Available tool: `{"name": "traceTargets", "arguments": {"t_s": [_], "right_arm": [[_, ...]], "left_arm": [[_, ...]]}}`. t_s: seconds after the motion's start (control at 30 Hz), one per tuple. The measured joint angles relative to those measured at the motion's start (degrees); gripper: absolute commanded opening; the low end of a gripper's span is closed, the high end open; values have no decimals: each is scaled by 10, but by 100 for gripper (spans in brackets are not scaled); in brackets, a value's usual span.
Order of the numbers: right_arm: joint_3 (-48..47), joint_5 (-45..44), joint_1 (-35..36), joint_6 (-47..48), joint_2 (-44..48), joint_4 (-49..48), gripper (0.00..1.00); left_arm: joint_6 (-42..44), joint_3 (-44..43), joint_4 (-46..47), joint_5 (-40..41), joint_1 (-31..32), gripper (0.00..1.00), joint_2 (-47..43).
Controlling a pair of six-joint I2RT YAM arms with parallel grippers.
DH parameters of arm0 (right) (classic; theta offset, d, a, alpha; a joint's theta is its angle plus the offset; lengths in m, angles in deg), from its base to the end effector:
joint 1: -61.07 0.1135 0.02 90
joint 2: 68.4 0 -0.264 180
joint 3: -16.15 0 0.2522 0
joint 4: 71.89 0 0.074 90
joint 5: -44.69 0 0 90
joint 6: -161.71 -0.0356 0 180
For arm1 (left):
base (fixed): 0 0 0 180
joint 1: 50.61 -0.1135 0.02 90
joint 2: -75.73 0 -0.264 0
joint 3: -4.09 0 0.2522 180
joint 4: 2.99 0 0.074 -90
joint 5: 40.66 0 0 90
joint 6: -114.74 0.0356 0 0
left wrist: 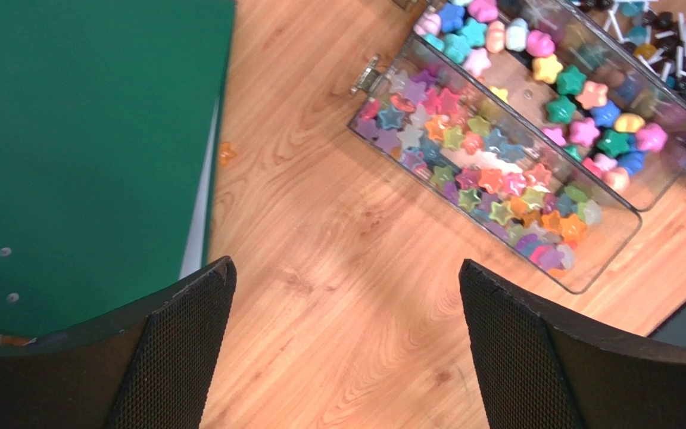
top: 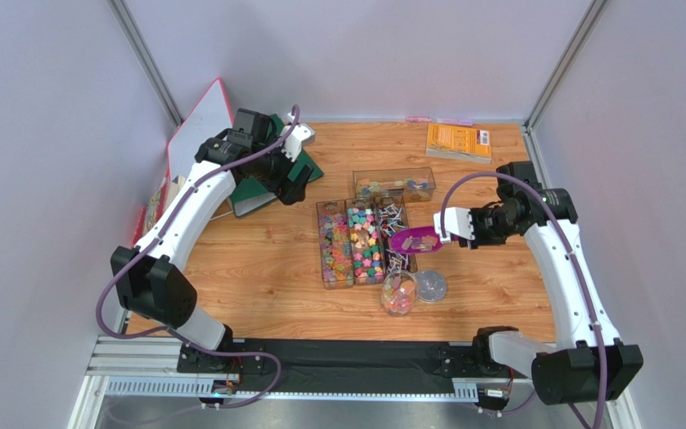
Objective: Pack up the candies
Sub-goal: Place the fake candies in the packing bottle.
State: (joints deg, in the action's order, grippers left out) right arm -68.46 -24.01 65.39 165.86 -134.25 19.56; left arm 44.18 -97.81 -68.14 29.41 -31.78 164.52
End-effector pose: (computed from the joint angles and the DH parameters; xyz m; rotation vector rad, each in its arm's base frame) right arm 0.1812 0.0267 0.3332 -2.0704 1.6841 0.0685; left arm 0.3048 -0.1168 0.3499 0.9416 2.2629 -0.4254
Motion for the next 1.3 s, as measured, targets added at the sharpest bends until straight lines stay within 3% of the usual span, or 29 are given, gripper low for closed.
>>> {"name": "traceTargets", "arguments": {"t_s": [0.27,0.7,1.3], "right_arm": [[59,-62,38,17,90,2,0],[65,-185,126,21,165,5,0],[80,-310,266,4,158,6,0]], "left_arm": [[-5,32,11,51,2,100,-39],[-16,58,25,112,3,100,-76],[-29,86,41,130,3,100,-105]]}}
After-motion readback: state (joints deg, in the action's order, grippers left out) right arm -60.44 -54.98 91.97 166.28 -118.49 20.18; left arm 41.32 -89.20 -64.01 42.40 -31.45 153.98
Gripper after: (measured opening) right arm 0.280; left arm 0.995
